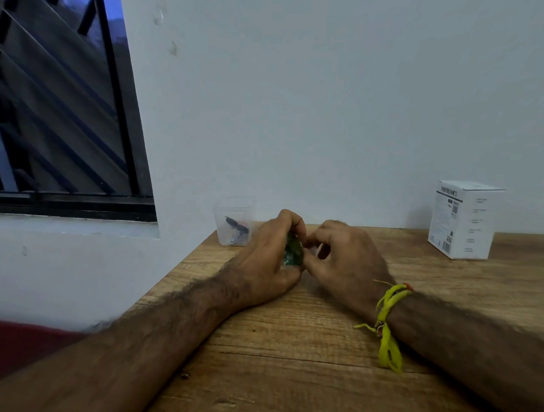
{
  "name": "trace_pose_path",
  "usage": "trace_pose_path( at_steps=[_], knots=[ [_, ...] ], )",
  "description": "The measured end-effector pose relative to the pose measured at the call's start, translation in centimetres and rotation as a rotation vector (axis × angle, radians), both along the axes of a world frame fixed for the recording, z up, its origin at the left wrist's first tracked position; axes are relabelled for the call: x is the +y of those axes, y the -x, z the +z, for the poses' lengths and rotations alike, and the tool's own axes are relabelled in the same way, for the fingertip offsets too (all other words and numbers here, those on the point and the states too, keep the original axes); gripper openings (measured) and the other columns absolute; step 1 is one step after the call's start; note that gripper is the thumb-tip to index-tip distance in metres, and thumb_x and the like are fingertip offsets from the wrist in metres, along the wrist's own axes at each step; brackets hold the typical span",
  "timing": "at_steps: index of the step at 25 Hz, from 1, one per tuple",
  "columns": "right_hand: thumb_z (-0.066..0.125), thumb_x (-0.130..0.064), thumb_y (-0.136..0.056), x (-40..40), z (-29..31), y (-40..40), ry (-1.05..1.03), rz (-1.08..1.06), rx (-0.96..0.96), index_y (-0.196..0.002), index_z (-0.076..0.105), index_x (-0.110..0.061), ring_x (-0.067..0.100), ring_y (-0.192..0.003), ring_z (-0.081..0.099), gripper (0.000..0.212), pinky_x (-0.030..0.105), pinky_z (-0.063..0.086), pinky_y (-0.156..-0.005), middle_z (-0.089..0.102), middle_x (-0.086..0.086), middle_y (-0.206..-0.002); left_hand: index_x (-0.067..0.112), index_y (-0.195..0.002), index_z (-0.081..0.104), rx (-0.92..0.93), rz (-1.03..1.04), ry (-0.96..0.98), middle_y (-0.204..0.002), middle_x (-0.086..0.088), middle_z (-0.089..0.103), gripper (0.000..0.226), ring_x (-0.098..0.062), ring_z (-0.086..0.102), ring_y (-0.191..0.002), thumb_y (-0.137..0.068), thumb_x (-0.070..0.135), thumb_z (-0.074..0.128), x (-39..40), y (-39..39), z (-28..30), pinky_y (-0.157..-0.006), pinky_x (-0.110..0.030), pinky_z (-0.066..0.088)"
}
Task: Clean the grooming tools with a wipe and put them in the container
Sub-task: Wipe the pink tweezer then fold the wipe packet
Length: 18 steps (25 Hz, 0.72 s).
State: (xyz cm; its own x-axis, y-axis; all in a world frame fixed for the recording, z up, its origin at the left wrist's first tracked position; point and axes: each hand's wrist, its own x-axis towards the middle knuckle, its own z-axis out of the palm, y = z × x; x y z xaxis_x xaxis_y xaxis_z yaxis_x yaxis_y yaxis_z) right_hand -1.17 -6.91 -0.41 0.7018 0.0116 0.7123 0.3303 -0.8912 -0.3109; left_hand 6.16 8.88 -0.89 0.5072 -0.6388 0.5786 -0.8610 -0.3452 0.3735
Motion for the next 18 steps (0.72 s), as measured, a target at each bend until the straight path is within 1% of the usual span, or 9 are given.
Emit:
trace_pose_path(
  at_steps=[2,4,5,6,8,9,11,13,18],
  knots=[
    [0.068,-0.024,-0.081,0.0,0.0,-0.1,-0.008,-0.031,-0.012,-0.084,0.074,-0.02,0.014,-0.075,0.06,0.009,0.037,0.051,-0.069,0.063,-0.005,-0.08,0.035,-0.117,0.038,-0.02,0.022,-0.034,-0.118,0.008,0.054,0.056,-0.012,0.053,-0.113,-0.078,0.022,0.075,-0.2,0.2,0.0,-0.095,-0.037,0.052],
    [0.072,-0.017,-0.077,0.0,0.2,0.0,-0.114,0.01,-0.086,-0.078,0.074,-0.018,0.01,-0.069,0.06,0.003,0.03,0.051,-0.065,0.063,-0.007,-0.073,0.036,-0.133,0.033,-0.106,0.102,-0.037,-0.134,0.01,0.045,0.076,-0.008,0.042,-0.126,-0.073,0.037,0.081,-0.2,0.2,0.0,-0.105,-0.026,0.041],
    [0.073,-0.014,-0.075,0.1,0.2,0.0,-0.172,0.039,-0.113,-0.075,0.073,-0.019,0.007,-0.067,0.06,0.004,0.026,0.05,-0.062,0.063,-0.008,-0.07,0.035,-0.138,0.031,-0.122,0.139,-0.023,-0.139,0.011,0.041,0.085,-0.006,0.038,-0.129,-0.071,0.039,0.083,-0.2,0.2,0.0,-0.105,-0.022,0.035],
    [0.074,-0.012,-0.073,0.1,0.2,0.0,-0.22,0.064,-0.119,-0.073,0.073,-0.019,0.007,-0.065,0.06,0.008,0.023,0.049,-0.06,0.063,-0.008,-0.068,0.032,-0.139,0.032,-0.103,0.155,-0.004,-0.139,0.01,0.041,0.086,-0.006,0.038,-0.128,-0.071,0.035,0.085,-0.1,0.1,0.0,-0.104,-0.021,0.036],
    [0.075,-0.011,-0.073,0.3,0.2,-0.1,-0.265,0.101,-0.111,-0.073,0.072,-0.022,0.008,-0.066,0.061,0.011,0.02,0.047,-0.057,0.063,-0.007,-0.068,0.025,-0.129,0.043,-0.067,0.134,0.025,-0.127,0.006,0.048,0.068,-0.01,0.047,-0.117,-0.074,0.02,0.083,-0.1,0.1,-0.1,-0.098,-0.03,0.048],
    [0.075,-0.015,-0.073,0.4,0.1,-0.1,-0.273,0.108,-0.105,-0.073,0.072,-0.025,0.008,-0.067,0.061,0.011,0.018,0.046,-0.057,0.063,-0.008,-0.068,0.023,-0.123,0.046,-0.071,0.121,0.034,-0.122,0.004,0.05,0.06,-0.011,0.05,-0.112,-0.074,0.014,0.081,-0.1,0.2,-0.1,-0.094,-0.034,0.05],
    [0.074,-0.029,-0.071,0.4,0.1,-0.2,-0.284,0.083,-0.072,-0.071,0.069,-0.029,0.006,-0.068,0.06,0.005,0.018,0.045,-0.057,0.062,-0.012,-0.069,0.022,-0.115,0.047,-0.073,0.092,0.053,-0.121,0.002,0.052,0.051,-0.013,0.052,-0.111,-0.075,0.01,0.078,-0.3,0.4,-0.1,-0.092,-0.034,0.05],
    [0.071,-0.04,-0.065,0.4,0.1,0.0,-0.286,0.028,-0.029,-0.068,0.069,-0.027,0.003,-0.066,0.06,0.013,0.023,0.047,-0.059,0.062,-0.013,-0.069,0.025,-0.112,0.045,-0.059,0.073,0.056,-0.129,0.003,0.051,0.049,-0.012,0.05,-0.119,-0.076,0.013,0.075,-0.4,0.7,-0.1,-0.095,-0.029,0.048],
    [0.076,-0.022,-0.065,0.4,0.5,0.4,-0.22,-0.087,-0.017,-0.054,0.058,-0.025,0.011,-0.06,0.056,0.022,0.034,0.049,-0.056,0.059,-0.008,-0.059,0.022,-0.116,0.044,-0.118,0.034,-0.022,-0.138,0.004,0.045,0.055,-0.007,0.046,-0.117,-0.075,0.019,0.081,-0.8,1.4,0.0,-0.098,-0.027,0.045]
  ],
)
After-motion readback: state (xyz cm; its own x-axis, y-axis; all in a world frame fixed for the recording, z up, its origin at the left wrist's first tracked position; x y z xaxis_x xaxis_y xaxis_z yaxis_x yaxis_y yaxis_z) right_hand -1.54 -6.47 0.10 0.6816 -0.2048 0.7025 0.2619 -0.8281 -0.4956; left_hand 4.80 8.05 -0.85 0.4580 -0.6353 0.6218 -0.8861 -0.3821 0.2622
